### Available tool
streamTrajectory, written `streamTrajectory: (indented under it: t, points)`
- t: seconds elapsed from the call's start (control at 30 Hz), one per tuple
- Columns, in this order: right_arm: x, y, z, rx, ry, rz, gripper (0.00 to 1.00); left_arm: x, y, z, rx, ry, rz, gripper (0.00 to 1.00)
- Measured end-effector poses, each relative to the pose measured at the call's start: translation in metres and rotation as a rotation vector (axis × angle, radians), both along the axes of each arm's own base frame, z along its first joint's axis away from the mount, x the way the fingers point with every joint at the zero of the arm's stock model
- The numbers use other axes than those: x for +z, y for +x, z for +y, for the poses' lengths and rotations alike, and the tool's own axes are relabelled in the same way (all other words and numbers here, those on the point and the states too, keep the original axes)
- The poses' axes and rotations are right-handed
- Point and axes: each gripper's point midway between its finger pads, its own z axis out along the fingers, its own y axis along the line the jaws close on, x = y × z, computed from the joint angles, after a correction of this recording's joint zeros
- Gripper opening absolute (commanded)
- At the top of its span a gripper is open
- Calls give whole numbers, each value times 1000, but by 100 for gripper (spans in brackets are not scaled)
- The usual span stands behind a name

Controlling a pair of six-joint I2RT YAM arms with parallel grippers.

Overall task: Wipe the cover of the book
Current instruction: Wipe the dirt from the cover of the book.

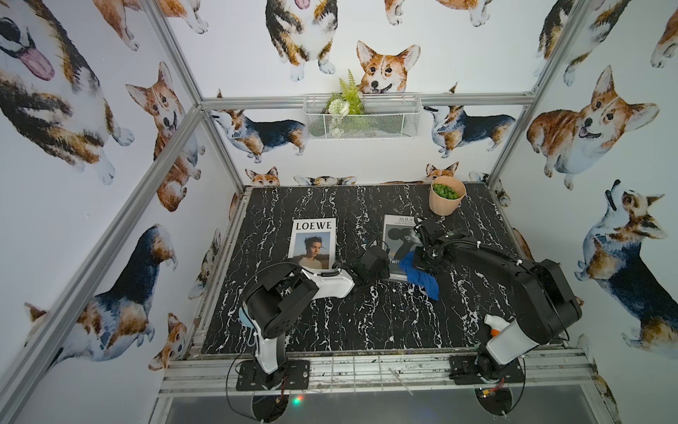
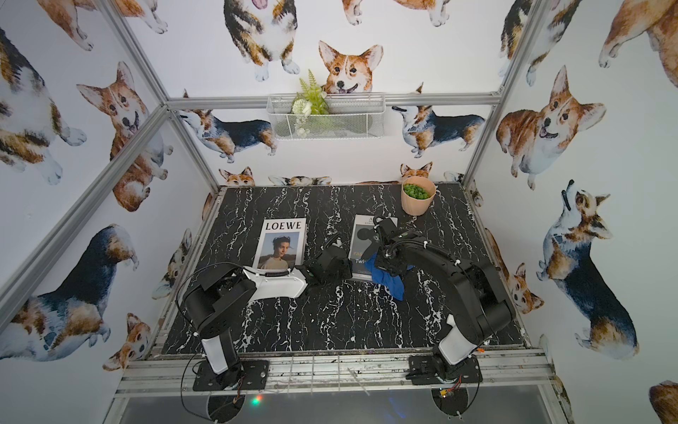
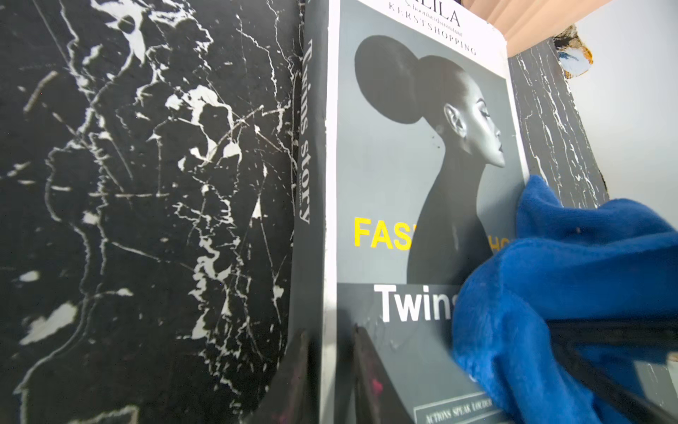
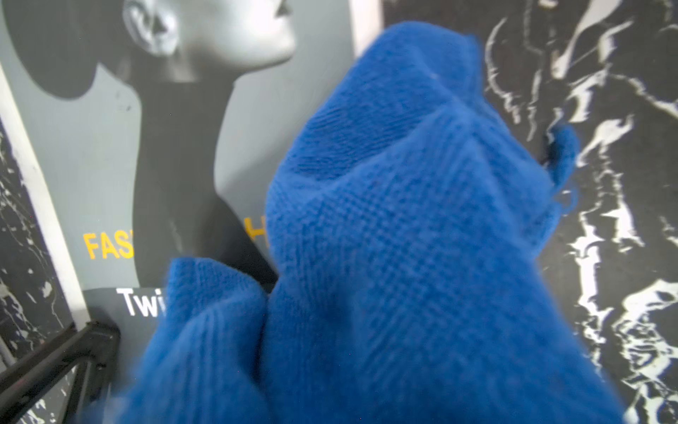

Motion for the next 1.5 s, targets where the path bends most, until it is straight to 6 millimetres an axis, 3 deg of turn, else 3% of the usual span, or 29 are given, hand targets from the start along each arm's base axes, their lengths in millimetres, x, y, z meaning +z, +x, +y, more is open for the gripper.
streamTrajectory:
  t: [0.23,0.33,0.5,0.73,0.83,1.03,1.17,1.3,1.43,1.5]
  points:
    - [-12,7,61,91,48,6,0,0,0,1,1,3,2,24]
    - [-14,11,72,99,87,-5,0,0,-1,1,0,6,5,24]
    - [-11,14,58,66,157,-15,0,-1,-4,3,-4,3,9,24]
    - [-3,14,-5,-58,129,-37,0,0,-5,0,-13,-11,11,24]
    - [-2,14,-22,-81,84,-29,0,-1,-5,0,-13,-12,11,24]
    - [-11,20,-12,-60,22,39,0,0,-5,0,-15,-13,11,24]
    - [-13,46,16,-21,-4,27,0,0,-6,0,-15,-13,11,24]
    - [-13,75,29,-24,8,11,0,0,-5,3,-7,-9,6,24]
    - [-13,92,24,-39,79,-2,0,0,-6,4,-4,-10,2,24]
    - [-12,97,12,-66,117,-11,0,0,-6,4,-2,-15,1,24]
